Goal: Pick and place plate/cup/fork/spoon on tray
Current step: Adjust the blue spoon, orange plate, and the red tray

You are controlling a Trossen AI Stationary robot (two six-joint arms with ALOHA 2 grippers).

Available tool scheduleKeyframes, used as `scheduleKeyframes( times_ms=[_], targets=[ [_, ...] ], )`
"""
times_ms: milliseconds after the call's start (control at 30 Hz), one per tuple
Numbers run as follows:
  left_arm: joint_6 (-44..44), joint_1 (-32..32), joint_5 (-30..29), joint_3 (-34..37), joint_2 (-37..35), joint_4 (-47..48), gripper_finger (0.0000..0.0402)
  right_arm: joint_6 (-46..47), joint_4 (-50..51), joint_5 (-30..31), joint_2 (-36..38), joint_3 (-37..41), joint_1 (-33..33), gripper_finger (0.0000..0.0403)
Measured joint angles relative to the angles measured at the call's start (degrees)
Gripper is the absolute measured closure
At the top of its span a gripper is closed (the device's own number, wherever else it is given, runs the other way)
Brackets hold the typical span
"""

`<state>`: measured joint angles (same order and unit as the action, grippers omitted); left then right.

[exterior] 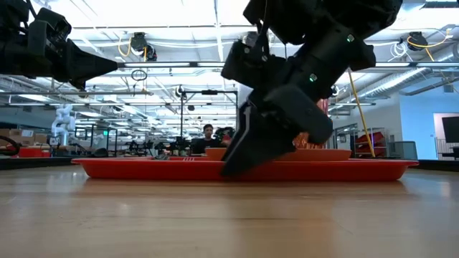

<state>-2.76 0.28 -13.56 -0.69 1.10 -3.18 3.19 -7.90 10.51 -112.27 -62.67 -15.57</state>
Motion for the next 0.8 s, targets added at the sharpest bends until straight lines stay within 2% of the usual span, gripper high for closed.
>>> scheduleKeyframes(
  times_ms=[800],
  targets=[
    [0.01,0.00,0.00,0.00,0.00,0.00,0.0373,0.60,2.51,-2.95,0.04,0.00,-2.89,0.0243]
  ],
)
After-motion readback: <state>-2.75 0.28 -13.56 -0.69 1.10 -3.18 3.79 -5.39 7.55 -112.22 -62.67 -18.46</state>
